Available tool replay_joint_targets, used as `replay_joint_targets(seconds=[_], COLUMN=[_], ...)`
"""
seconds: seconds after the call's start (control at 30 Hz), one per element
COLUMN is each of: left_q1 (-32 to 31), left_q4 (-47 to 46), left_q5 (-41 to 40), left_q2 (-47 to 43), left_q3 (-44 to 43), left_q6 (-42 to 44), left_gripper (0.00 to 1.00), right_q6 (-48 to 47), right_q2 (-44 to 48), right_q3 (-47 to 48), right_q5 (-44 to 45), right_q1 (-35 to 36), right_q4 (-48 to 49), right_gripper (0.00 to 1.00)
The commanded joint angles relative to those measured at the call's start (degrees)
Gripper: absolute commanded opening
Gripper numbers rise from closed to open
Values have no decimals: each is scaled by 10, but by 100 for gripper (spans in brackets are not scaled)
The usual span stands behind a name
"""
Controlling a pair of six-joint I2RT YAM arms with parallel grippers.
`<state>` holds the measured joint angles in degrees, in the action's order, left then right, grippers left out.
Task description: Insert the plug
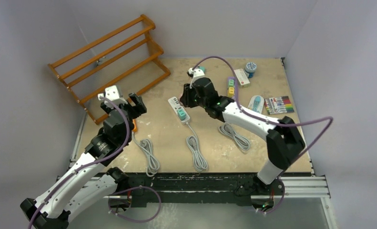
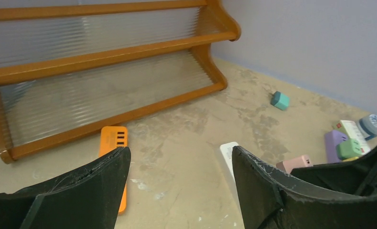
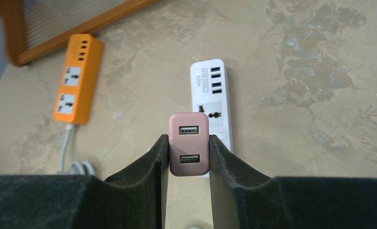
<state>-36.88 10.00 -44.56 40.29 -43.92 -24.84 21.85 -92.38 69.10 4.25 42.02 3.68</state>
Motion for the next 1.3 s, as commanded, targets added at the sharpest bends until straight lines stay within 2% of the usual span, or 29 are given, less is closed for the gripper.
replay_joint_targets(seconds=[0.0, 0.2, 0.47, 0.83, 1.27], left_q1=[0, 0, 0, 0, 0], left_q4=[-13, -3, -5, -5, -4], left_q5=[-35, -27, -8, 3, 7], left_q2=[-16, -22, -23, -25, -24], left_q3=[17, 21, 20, 21, 21], left_q6=[2, -4, -3, -3, -4], left_gripper=[77, 76, 76, 76, 76], right_q6=[19, 14, 9, 9, 1], right_q2=[-50, -124, -156, -200, -220], right_q3=[57, 103, 129, 173, 189], right_q5=[67, 60, 67, 100, 126], right_q1=[0, 1, 17, 35, 40], right_q4=[54, 38, 25, -59, -83], right_gripper=[0, 0, 0, 0, 0])
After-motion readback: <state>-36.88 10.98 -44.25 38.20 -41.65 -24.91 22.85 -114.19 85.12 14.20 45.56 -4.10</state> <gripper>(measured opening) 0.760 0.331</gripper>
